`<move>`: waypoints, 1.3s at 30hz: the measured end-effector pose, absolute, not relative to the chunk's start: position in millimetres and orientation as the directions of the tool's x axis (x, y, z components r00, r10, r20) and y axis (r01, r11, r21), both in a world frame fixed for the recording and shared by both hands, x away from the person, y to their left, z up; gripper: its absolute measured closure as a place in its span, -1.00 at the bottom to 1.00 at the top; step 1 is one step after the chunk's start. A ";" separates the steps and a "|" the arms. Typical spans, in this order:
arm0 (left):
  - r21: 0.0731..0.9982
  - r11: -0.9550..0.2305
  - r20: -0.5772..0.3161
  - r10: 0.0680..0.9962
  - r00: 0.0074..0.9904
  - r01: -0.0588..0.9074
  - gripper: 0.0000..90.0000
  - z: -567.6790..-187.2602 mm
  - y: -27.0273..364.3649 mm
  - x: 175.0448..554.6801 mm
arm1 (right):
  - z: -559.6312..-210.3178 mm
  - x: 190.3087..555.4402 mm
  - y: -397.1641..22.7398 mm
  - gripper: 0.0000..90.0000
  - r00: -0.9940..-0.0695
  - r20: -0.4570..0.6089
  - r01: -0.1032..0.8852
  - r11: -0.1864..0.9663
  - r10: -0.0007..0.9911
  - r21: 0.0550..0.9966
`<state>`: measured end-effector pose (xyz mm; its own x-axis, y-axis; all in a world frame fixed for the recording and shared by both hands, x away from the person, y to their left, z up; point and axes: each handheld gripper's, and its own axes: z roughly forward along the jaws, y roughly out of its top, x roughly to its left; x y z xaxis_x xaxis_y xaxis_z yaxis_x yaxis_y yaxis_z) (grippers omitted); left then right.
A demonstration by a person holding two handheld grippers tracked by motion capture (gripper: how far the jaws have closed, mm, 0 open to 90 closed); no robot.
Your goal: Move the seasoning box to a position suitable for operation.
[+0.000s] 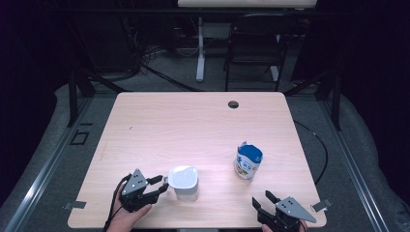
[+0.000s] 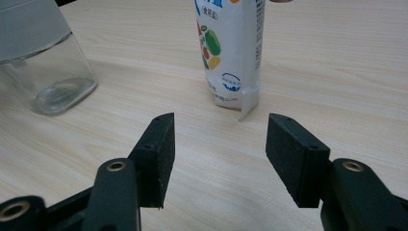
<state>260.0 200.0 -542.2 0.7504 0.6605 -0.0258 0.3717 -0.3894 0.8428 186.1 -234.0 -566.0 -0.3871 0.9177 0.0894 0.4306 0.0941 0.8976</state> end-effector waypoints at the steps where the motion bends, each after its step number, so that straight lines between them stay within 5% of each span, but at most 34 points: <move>1: 0.845 -0.380 -0.034 0.664 0.747 0.375 0.28 -541.6 201.1 258.7 | -564.7 186.3 -232.1 -0.04 -0.394 0.088 0.428 0.098 0.915 0.898; 32: 0.871 -0.314 -0.069 0.682 0.728 0.377 0.24 -490.2 210.6 265.9 | -535.2 199.3 -187.6 0.15 -0.587 0.007 0.390 0.276 0.809 0.878; 39: 0.872 -0.333 -0.073 0.636 0.769 0.358 0.57 -482.0 199.4 266.9 | -528.6 206.5 -176.4 0.27 -0.628 0.017 0.390 0.296 0.778 0.872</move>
